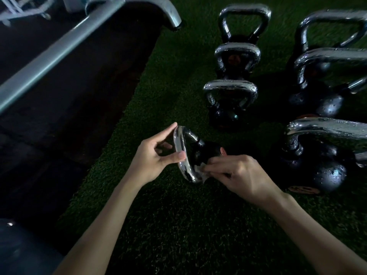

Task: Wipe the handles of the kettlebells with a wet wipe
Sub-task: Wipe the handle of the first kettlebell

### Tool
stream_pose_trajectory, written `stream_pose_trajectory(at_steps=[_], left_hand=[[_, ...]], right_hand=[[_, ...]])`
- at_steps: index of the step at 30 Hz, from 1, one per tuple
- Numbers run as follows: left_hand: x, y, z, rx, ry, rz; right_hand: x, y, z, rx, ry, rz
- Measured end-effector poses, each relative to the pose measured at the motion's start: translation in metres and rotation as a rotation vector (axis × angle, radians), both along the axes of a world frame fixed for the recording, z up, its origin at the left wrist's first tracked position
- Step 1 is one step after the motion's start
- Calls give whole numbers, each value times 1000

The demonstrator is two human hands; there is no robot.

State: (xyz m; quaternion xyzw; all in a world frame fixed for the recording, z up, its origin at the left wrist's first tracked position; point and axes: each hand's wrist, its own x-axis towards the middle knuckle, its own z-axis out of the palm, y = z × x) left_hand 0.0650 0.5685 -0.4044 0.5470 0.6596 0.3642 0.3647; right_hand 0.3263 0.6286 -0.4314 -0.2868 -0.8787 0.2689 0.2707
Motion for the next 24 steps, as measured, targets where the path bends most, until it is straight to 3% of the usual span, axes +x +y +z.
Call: stream_pose_trajectory(at_steps=[7, 12, 17, 24], left_hand=[[3, 2, 7, 0, 30, -28], [-7, -4, 7, -20, 38, -14], [-3, -8, 10, -14, 66, -29], [1, -4, 13, -27, 83, -34]], right_hand=[[-23, 28, 17, -159, -296, 116], [-27, 28, 33, -449, -227, 218], [-41, 34, 32, -343, -364, 207], [-34, 28, 29, -725, -123, 166]])
